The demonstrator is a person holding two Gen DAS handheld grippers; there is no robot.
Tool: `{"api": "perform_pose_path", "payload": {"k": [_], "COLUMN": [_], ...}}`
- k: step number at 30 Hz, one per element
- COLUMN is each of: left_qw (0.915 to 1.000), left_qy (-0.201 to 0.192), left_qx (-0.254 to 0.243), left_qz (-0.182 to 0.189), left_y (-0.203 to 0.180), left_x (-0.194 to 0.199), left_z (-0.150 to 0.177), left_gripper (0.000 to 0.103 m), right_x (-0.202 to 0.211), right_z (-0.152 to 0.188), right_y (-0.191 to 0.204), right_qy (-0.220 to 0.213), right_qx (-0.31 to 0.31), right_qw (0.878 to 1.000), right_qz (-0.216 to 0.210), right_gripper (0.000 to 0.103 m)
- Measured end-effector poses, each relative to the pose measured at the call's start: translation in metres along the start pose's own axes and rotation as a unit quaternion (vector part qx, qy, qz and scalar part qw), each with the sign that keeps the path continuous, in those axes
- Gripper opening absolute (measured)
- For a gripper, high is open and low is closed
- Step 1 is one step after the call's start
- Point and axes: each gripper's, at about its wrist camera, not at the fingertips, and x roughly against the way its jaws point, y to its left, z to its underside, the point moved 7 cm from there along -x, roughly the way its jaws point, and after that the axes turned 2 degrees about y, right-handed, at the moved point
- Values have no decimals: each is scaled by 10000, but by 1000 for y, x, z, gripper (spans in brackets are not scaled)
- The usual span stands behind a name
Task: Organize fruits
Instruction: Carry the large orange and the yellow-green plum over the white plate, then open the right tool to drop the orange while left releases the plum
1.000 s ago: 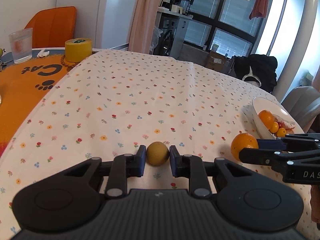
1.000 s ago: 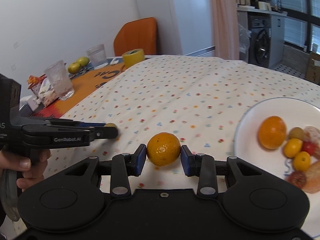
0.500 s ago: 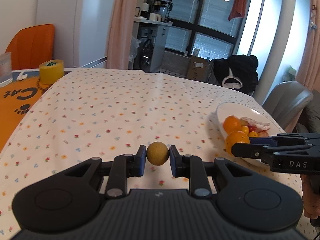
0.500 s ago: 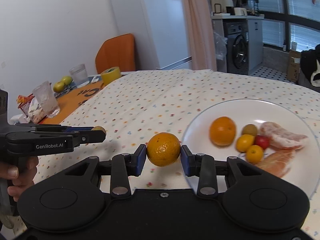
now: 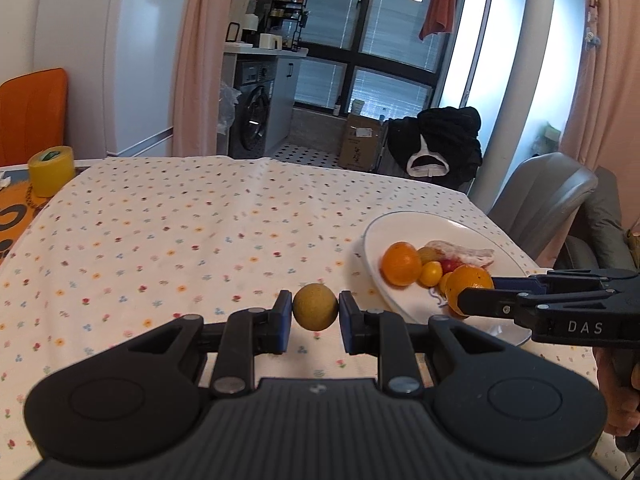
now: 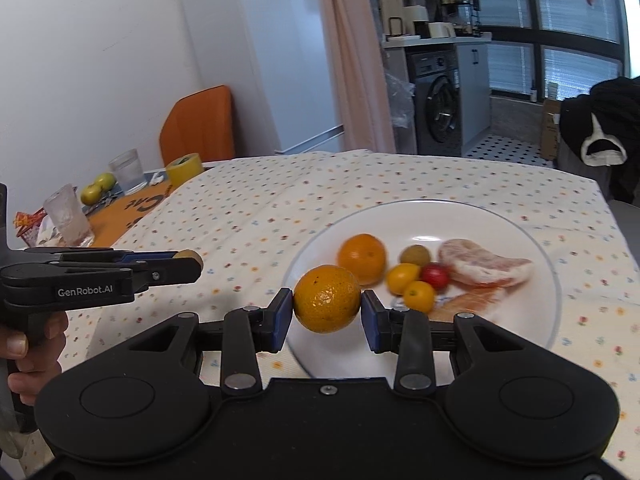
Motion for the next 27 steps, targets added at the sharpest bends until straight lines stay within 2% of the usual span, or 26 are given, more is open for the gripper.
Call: {"api": "perform_pose_path", "payload": {"k": [13, 19, 27], "left_qw": [9993, 9986, 9976], "left_qy": [46, 53, 98], "left_qx": [-251, -360, -504], "left_qz": [283, 378, 470], "left_y": [-38, -54, -72], "left_x": [-15, -22, -28], "left_z": [-5, -8, -9], "left_gripper": [23, 23, 23], "right_x": [21, 35, 42], "right_z": [9, 10, 15], "right_y": [-44, -61, -76], "right_qy": [-97, -281, -348], "right_qx": [-319, -546, -694], "right_qw": [9985, 9966, 9952], "right_qz": [444, 541, 596], "right_gripper": [35, 49, 51]}}
